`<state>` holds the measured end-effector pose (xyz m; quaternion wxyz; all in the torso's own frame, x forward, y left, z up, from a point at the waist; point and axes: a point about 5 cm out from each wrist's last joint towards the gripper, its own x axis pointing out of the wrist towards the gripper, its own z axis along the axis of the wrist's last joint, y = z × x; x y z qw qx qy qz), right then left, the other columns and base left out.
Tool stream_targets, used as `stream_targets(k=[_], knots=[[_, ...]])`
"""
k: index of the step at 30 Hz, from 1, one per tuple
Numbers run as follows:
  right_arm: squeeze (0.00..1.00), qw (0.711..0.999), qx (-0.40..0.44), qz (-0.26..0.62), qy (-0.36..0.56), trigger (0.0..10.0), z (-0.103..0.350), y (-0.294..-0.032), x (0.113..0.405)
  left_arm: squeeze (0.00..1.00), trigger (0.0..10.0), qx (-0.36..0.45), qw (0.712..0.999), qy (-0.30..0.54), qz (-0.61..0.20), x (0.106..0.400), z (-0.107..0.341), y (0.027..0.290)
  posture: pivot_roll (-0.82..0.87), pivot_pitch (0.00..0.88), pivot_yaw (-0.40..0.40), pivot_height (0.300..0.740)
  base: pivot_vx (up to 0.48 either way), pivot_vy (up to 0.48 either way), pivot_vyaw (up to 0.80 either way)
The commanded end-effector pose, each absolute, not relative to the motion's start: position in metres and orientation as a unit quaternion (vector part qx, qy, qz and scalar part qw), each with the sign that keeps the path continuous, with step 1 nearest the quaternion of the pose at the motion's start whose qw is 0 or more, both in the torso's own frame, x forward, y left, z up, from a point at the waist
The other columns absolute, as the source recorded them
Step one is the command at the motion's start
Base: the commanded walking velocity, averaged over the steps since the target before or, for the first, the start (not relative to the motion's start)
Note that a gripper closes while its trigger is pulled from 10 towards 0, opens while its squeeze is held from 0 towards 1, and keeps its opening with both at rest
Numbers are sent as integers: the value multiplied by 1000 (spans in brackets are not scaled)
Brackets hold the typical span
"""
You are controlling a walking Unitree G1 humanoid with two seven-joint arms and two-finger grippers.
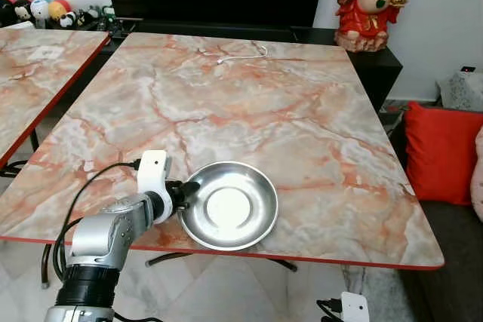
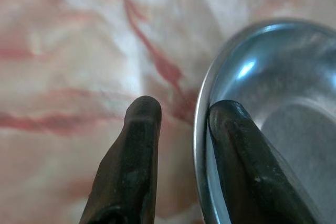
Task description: Setting the table
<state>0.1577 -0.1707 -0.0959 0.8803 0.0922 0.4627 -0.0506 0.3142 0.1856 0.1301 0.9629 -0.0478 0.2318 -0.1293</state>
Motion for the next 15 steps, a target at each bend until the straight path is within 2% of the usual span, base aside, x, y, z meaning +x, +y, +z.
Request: stream_targets(k=[1,7,10,12,13,14,15], knots=[[0,879,88,-52,466,10000,-96,-173,157,0,10000,-33,971,203,-124,314,141,189,206,13,-75,740,0,0,0],[0,878,84,-47,468,10000,-96,-173,156,0,10000,-69,979,138,-132,312,154,193,209,2,-79,740,0,0,0],[0,878,81,-45,470,10000,-97,-174,155,0,10000,-62,986,68,-139,311,168,191,211,0,-81,740,0,0,0],[0,878,78,-43,471,10000,-97,-175,155,0,10000,-95,985,17,-143,308,176,185,216,0,-85,740,0,0,0],[0,878,76,-42,471,10000,-97,-175,155,0,10000,-57,989,3,-135,307,177,183,216,0,-85,740,0,0,0],[0,878,76,-42,471,10000,-97,-175,155,0,10000,-57,989,3,-135,307,177,183,216,0,-85,740,0,0,0],[0,877,75,-42,472,10000,-97,-175,154,0,10000,24,991,-13,-130,305,174,179,204,0,-76,740,0,0,0]])
